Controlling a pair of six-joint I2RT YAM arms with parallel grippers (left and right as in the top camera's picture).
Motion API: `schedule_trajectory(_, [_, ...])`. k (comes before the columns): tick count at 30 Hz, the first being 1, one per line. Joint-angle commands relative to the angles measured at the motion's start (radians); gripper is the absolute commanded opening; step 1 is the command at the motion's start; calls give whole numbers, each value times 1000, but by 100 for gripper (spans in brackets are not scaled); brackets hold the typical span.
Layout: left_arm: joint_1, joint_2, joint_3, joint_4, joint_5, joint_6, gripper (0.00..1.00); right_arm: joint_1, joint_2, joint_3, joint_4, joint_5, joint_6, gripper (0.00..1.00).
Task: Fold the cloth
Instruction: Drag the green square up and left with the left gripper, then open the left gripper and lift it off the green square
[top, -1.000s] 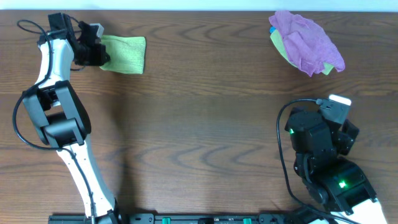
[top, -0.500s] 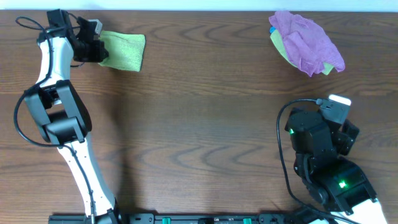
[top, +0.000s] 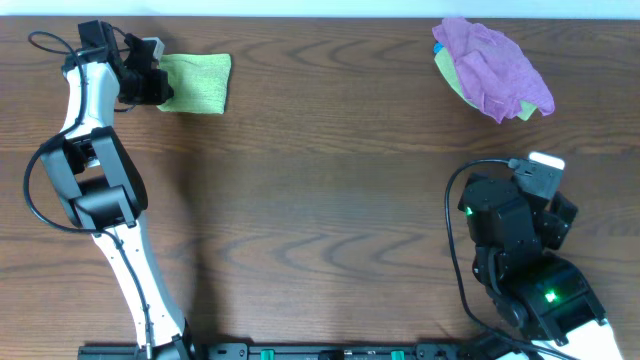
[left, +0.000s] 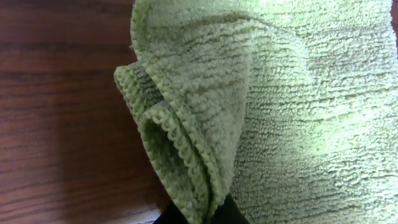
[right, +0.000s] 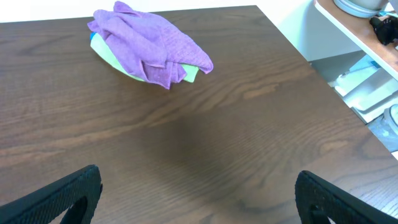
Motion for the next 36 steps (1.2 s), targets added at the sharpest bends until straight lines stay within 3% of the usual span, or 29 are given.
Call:
schedule_trajectory(1, [8,20,23,-11,-14,-16,6,-6,0,-5,2,7,21,99])
schedule_trajectory(14, [7,20,23,-18,12,-27,6,-6,0,-5,2,7,21,99])
schedule_trajectory(15, [7,20,23,-13,7,-40,24,-6,0,-5,2,7,21,99])
schedule_trajectory(16, [7,20,23,-5,-1,-53,66,-6,0,-5,2,7,21,99])
schedule_trajectory(17, [8,20,23,1,-6,-57,95,-6,0,-5,2,7,21,99])
schedule_trajectory(24, [11,20,30,34,-155,-62,95,-6,0,-5,2,7,21,99])
schedule_trajectory(27, [25,20,64,35,-152,-96,95,-6,0,-5,2,7,21,99])
schedule_trajectory(36, [54,16,447,-125,68,-185,95,-6,0,-5,2,7,21,99])
